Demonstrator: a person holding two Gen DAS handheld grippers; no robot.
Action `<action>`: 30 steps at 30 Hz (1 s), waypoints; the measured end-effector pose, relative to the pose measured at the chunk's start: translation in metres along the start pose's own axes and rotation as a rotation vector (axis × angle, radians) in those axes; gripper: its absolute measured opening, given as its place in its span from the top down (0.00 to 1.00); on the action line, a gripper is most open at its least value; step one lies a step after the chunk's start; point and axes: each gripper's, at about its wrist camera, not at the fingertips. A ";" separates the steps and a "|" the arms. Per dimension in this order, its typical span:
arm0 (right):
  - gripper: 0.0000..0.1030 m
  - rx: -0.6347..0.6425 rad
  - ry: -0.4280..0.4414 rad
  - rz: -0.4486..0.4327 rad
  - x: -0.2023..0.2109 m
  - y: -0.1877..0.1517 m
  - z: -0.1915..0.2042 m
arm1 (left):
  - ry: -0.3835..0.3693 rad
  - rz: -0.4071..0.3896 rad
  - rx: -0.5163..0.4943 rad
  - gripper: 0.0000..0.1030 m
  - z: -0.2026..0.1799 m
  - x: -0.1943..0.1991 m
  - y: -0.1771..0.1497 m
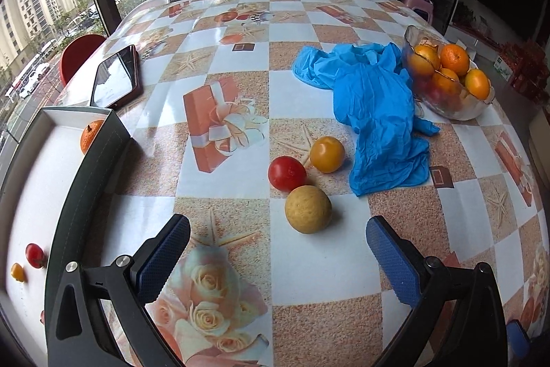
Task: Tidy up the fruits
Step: 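Grasp a brown round fruit with the right gripper while the left grasps another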
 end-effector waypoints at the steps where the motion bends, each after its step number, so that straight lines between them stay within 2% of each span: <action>1: 0.47 0.006 0.005 -0.004 0.001 0.000 0.001 | -0.004 0.007 -0.002 0.22 0.000 -0.001 -0.001; 2: 0.67 0.010 0.011 -0.008 0.003 0.000 0.001 | -0.020 -0.003 0.002 0.25 0.000 0.000 -0.001; 3: 0.73 0.008 0.022 -0.010 0.004 0.000 0.001 | -0.019 -0.008 0.002 0.40 0.000 0.001 -0.001; 4: 0.72 -0.002 0.031 -0.009 0.004 0.000 -0.001 | -0.035 -0.017 -0.005 0.49 0.000 0.003 -0.002; 5: 0.72 -0.018 0.047 -0.008 0.005 -0.001 -0.003 | -0.046 -0.018 -0.018 0.70 -0.001 0.005 -0.002; 6: 0.72 -0.035 0.068 -0.007 0.006 -0.001 -0.006 | -0.053 -0.013 -0.029 0.73 -0.001 0.006 -0.002; 10: 0.72 -0.109 0.147 0.007 0.009 -0.003 -0.021 | -0.105 -0.009 -0.044 0.73 0.004 0.016 -0.015; 14: 0.72 -0.137 0.164 0.016 0.013 -0.007 -0.029 | -0.114 -0.019 -0.061 0.73 0.015 0.031 -0.039; 22: 0.73 -0.126 0.144 0.013 0.018 -0.017 -0.021 | -0.082 -0.067 -0.094 0.73 0.035 0.057 -0.086; 30: 0.72 -0.097 0.109 0.005 0.019 -0.019 -0.014 | -0.091 -0.078 -0.066 0.73 0.049 0.062 -0.097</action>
Point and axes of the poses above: each gripper's, at about its wrist camera, not at the fingertips, and x roughly against the way its jaws point, z to its left, y to its top, and after that the axes turned 1 degree about -y, right-handed
